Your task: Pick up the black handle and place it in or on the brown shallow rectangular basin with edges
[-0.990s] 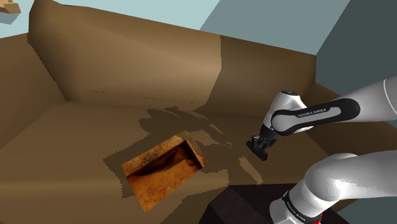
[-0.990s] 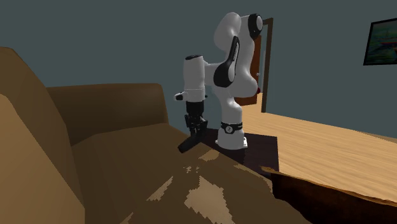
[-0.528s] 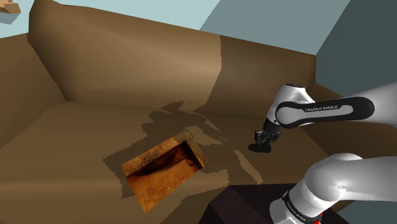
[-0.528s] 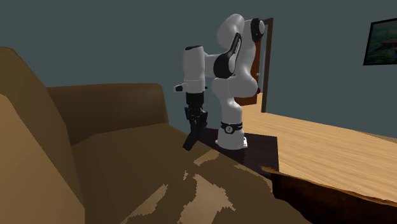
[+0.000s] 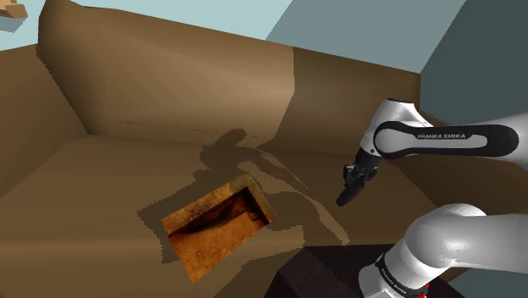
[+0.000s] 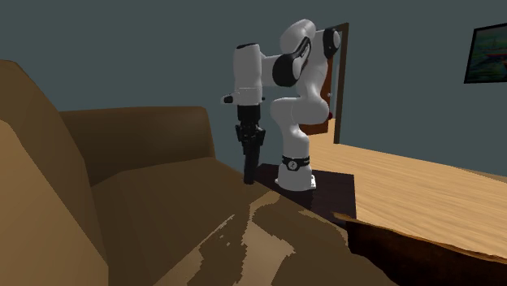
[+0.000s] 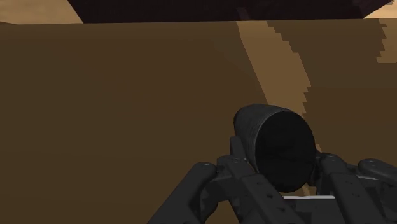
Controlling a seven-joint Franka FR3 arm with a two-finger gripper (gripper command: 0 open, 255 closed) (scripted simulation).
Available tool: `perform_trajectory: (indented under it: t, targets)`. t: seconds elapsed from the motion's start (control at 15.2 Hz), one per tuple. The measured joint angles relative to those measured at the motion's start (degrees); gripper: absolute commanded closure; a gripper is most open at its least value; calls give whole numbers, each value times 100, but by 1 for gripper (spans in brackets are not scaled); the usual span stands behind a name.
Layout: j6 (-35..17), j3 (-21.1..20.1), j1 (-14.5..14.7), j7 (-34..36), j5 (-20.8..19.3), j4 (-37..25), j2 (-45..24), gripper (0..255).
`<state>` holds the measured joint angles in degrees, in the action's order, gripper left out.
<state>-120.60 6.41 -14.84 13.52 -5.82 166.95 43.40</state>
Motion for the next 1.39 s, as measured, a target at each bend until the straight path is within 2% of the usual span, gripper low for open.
perform_trajectory:
  t: [0.79,1.39]
  targets:
    - [1129,-82,35,-10,86,-696,433,255]
    - [933,-1103,805,1141,935,-1012,-86,255]
